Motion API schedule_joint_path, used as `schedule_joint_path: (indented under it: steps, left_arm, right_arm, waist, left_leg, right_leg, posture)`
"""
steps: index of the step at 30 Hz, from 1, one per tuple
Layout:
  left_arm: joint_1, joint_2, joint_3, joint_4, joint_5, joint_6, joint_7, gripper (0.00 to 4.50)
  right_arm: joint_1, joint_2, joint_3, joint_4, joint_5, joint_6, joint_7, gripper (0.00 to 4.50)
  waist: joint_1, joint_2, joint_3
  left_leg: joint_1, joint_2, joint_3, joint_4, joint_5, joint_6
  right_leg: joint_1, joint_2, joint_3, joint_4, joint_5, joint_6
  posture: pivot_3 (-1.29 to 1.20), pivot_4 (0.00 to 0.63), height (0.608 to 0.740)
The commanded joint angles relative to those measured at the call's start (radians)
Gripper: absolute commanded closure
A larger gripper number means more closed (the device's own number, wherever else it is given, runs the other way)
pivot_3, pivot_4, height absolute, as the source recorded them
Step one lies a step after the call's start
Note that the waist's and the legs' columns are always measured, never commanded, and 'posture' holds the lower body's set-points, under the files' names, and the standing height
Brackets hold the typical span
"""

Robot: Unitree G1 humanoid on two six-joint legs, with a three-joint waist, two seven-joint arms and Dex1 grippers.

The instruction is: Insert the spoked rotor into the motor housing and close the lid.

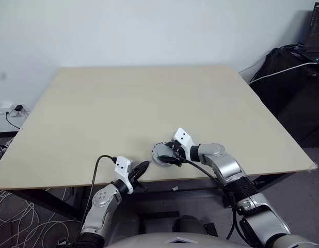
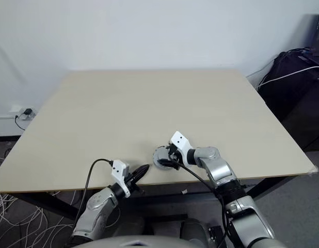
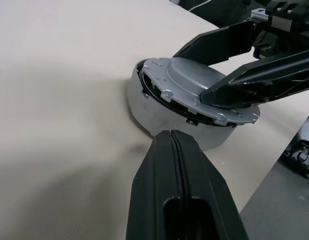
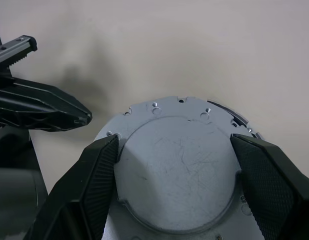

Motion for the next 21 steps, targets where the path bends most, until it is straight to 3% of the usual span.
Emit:
schedule_joint_path:
  steps: [1, 21]
  left_arm:
    - [-0.008, 0.0, 0.004, -0.01, -0.006, -0.024, -0.01, 4.5]
    - [0.002, 0.016, -0.016, -0.055, 0.005, -0.001, -0.004, 4.5]
  right_arm:
    - [0.006, 0.018, -0.064, -0.039, 0.025, -0.017, -0.06, 1.21]
    - [0.089, 0.054, -0.002, -0.125, -0.021, -0.001, -0.156, 1.21]
  waist:
    - [0.0, 0.0, 0.0]
    - [-0.001, 0.001, -0.001]
  left_leg:
    - [0.0, 0.0, 0.0, 0.0, 0.0, 0.0]
    - [0.0, 0.0, 0.0, -0.001, 0.0, 0.0]
  right_leg:
    - [0.0, 0.0, 0.0, 0.0, 0.0, 0.0]
    - [0.0, 0.0, 0.0, 0.0, 0.0, 0.0]
  posture:
    - [0.0, 0.0, 0.74]
    - [0.0, 0.0, 0.74]
